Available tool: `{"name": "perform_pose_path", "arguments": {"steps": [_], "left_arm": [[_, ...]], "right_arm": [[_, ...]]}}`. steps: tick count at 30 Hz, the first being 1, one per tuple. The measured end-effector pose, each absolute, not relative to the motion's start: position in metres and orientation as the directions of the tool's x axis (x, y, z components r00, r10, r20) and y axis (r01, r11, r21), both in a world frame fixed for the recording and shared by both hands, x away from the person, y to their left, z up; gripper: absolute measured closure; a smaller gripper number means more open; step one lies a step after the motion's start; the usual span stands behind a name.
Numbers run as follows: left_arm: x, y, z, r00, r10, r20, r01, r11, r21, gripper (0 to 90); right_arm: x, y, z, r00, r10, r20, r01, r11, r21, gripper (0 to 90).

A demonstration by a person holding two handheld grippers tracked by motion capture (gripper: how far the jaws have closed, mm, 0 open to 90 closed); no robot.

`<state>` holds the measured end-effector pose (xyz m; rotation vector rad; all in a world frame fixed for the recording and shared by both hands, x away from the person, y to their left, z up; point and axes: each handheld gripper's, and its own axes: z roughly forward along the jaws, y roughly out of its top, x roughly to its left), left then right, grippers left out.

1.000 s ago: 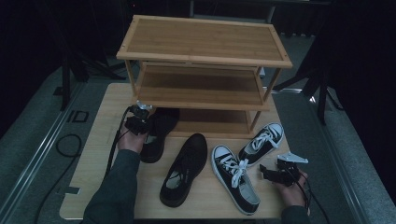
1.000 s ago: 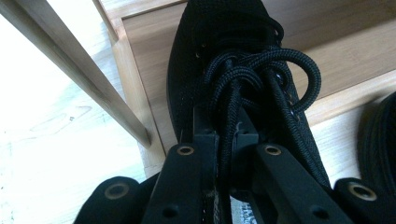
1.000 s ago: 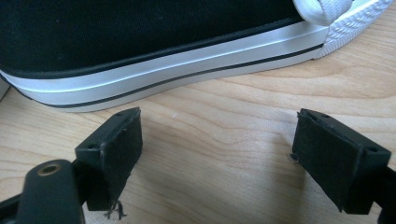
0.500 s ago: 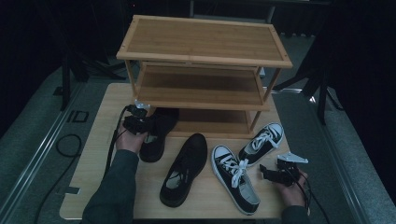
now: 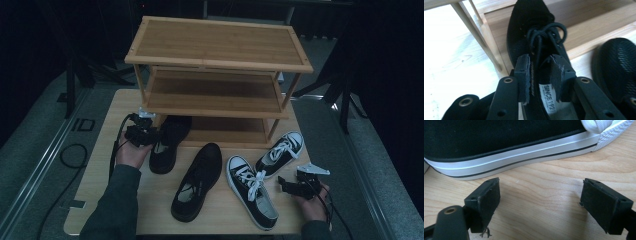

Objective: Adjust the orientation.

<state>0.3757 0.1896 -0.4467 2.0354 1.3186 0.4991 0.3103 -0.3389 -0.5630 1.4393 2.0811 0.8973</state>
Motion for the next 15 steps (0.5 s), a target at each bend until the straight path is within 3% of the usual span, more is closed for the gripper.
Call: {"name": "perform_pose_path", "arguments": {"steps": [15], "left_arm": [[0.342,0.182,-0.428,0.476,0.88,-0.003,0.608,-0.326,0.724,64.4]], "right_arm": [[0.31,-0.339,-0.563,-0.352,0.936,-0.001,0.642,0.242,0.728,15.9]]}}
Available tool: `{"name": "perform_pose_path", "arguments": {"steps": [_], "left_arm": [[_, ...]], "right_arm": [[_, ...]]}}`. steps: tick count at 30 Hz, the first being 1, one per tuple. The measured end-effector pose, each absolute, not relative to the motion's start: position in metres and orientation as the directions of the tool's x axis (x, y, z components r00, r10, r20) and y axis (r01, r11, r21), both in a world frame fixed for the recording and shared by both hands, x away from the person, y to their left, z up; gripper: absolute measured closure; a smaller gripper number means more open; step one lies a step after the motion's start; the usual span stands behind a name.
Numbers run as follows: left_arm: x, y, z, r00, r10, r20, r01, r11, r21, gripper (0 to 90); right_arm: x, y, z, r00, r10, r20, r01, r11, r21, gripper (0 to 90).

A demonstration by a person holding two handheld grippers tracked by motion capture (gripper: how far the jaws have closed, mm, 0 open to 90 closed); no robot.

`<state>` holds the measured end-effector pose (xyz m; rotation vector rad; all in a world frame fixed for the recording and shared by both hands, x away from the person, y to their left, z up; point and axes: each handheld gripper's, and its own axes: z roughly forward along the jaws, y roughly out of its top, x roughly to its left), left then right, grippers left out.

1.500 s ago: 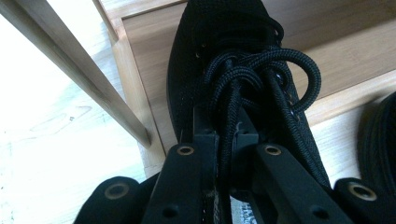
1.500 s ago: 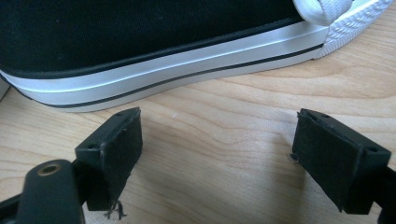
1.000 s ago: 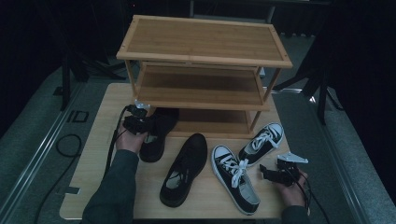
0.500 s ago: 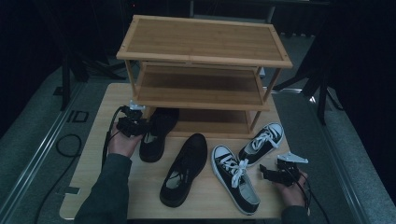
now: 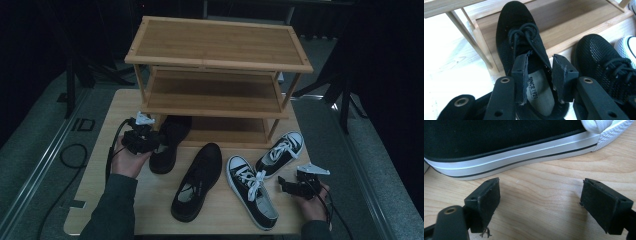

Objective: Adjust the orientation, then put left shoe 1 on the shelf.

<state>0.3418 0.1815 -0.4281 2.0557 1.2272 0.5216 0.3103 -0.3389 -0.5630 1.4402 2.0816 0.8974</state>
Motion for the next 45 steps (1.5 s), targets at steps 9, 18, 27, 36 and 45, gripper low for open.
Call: {"name": "perform_pose_path", "arguments": {"steps": [9,18,27,36,45], "left_arm": [[0.329,0.19,-0.437,0.468,0.883,-0.035,0.617,-0.299,0.728,63.5],[0.313,0.206,-0.448,0.459,0.885,-0.079,0.616,-0.252,0.746,70.1],[0.29,0.206,-0.446,0.465,0.885,-0.034,0.585,-0.277,0.763,86.4],[0.286,0.203,-0.471,0.473,0.881,-0.007,0.635,-0.335,0.696,89.4],[0.293,0.203,-0.495,0.481,0.876,-0.034,0.678,-0.347,0.648,89.4]], "right_arm": [[0.31,-0.339,-0.563,-0.353,0.936,-0.003,0.641,0.244,0.728,15.9],[0.31,-0.339,-0.563,-0.352,0.936,-0.001,0.641,0.242,0.728,15.9],[0.31,-0.339,-0.563,-0.352,0.936,-0.002,0.641,0.243,0.728,15.9],[0.31,-0.339,-0.563,-0.352,0.936,-0.002,0.641,0.243,0.728,15.9],[0.31,-0.339,-0.563,-0.352,0.936,-0.002,0.641,0.243,0.728,15.9]]}}
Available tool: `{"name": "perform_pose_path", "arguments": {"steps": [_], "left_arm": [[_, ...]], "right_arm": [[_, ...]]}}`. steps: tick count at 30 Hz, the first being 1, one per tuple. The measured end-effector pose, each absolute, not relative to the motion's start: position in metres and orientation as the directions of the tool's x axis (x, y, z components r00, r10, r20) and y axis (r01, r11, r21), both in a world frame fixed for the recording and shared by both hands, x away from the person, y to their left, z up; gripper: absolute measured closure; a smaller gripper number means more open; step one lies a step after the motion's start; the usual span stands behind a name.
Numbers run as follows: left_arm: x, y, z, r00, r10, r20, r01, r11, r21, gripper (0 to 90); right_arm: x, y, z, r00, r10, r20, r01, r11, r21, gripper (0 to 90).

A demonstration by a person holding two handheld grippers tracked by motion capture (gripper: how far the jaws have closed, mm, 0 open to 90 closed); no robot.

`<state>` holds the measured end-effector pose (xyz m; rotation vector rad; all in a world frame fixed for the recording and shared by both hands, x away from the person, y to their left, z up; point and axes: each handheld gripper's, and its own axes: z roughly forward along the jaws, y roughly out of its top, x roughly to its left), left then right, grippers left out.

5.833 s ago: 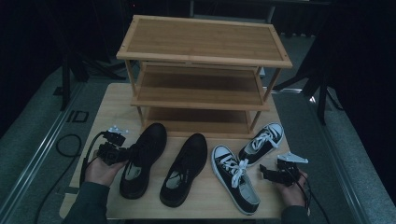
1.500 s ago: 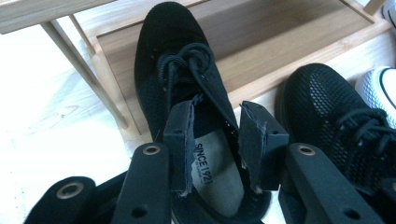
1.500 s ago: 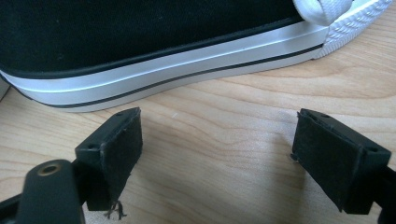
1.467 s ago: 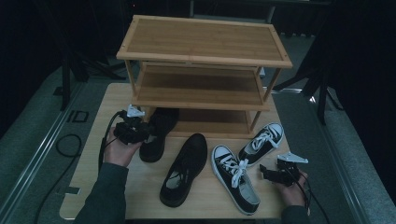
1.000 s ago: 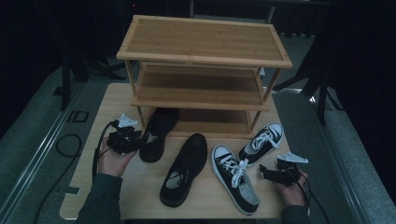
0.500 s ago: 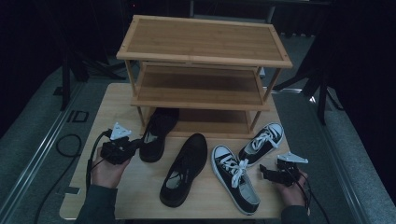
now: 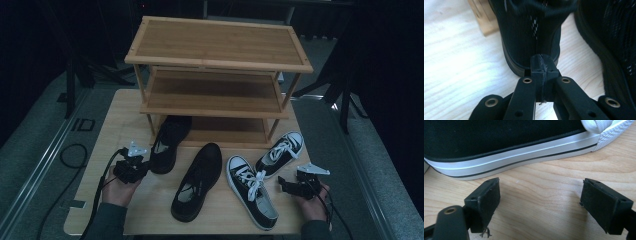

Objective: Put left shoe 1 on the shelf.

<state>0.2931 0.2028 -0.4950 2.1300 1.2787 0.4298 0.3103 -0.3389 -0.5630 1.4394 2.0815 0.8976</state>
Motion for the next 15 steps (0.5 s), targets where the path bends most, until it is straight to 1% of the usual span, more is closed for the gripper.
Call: {"name": "perform_pose_path", "arguments": {"steps": [8,15], "left_arm": [[0.298,0.199,-0.512,0.483,0.874,-0.049,0.708,-0.357,0.61,89.3],[0.304,0.195,-0.504,0.486,0.872,-0.058,0.681,-0.337,0.65,89.0]], "right_arm": [[0.31,-0.339,-0.563,-0.353,0.936,-0.001,0.641,0.243,0.728,15.9],[0.31,-0.339,-0.563,-0.352,0.936,-0.001,0.642,0.242,0.728,15.9]]}}
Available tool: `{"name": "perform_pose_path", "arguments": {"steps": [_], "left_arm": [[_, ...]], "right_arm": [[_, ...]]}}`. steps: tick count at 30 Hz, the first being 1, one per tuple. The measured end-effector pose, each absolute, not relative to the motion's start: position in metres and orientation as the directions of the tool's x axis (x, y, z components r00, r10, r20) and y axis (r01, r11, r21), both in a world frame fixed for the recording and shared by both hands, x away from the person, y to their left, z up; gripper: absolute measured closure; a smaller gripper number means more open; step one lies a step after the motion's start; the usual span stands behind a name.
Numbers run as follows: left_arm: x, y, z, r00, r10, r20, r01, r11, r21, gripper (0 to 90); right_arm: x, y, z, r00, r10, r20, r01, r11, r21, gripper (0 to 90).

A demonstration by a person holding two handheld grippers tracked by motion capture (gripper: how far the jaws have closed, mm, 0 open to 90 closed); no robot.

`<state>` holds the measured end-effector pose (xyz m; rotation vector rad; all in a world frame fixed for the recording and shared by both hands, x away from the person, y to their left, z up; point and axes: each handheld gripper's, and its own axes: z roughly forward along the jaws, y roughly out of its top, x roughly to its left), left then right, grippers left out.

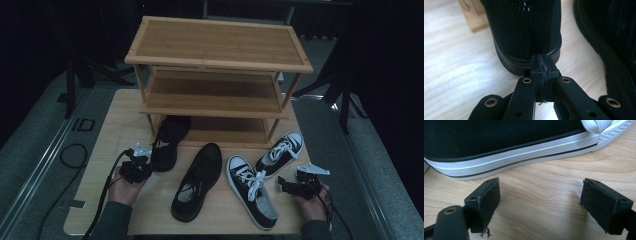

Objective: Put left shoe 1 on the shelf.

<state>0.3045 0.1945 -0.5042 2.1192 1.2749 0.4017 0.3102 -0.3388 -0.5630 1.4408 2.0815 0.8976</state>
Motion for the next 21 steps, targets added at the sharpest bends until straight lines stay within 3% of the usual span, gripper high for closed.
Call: {"name": "perform_pose_path", "arguments": {"steps": [21], "left_arm": [[0.334,0.16,-0.501,0.492,0.871,-0.015,0.644,-0.352,0.679,89.0]], "right_arm": [[0.31,-0.339,-0.563,-0.352,0.936,-0.002,0.641,0.242,0.728,15.9]]}}
